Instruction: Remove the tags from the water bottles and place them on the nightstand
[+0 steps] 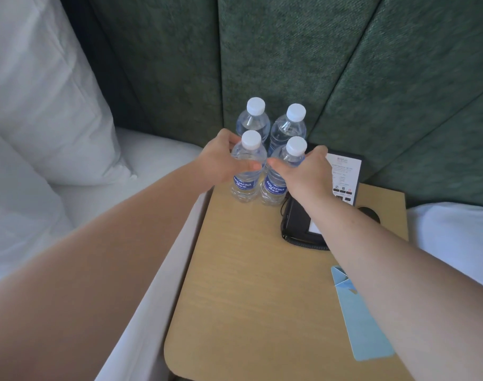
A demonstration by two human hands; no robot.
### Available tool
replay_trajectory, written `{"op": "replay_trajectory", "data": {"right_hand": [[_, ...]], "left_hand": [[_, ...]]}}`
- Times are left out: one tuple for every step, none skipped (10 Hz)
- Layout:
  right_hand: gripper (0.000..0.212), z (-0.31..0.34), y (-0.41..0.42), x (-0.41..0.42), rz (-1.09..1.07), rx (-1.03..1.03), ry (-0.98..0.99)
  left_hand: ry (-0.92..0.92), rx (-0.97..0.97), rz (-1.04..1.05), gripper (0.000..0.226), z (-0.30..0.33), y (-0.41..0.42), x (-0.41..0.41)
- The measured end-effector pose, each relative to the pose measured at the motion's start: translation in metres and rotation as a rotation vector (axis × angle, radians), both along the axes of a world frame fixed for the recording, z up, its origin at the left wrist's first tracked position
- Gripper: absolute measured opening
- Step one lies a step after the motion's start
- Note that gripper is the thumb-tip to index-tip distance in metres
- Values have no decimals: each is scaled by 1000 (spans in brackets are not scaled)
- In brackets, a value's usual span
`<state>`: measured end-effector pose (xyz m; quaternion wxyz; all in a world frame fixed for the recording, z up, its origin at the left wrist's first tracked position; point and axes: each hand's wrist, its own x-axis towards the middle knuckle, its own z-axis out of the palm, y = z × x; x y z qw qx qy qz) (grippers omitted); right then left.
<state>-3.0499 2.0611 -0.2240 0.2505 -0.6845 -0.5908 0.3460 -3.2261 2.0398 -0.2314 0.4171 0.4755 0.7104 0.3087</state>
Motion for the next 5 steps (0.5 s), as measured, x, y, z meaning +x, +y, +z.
{"op": "replay_trajectory", "data": {"right_hand": [[67,2,2,-3,4,1,-20],[67,1,0,-6,19,27,-56],[67,-1,-3,-7,22,47,-57],[65,2,-5,-3,44,10,-38],[66,8,-9,5,100,-69,34]], "left_hand": [[-9,4,-8,57,0,4,1],[10,18,0,57,0,5,2],[2,46,7,57,-3,3,5],[30,42,34,59,-2,0,10],[91,52,67,73,-1,-8,15]]}}
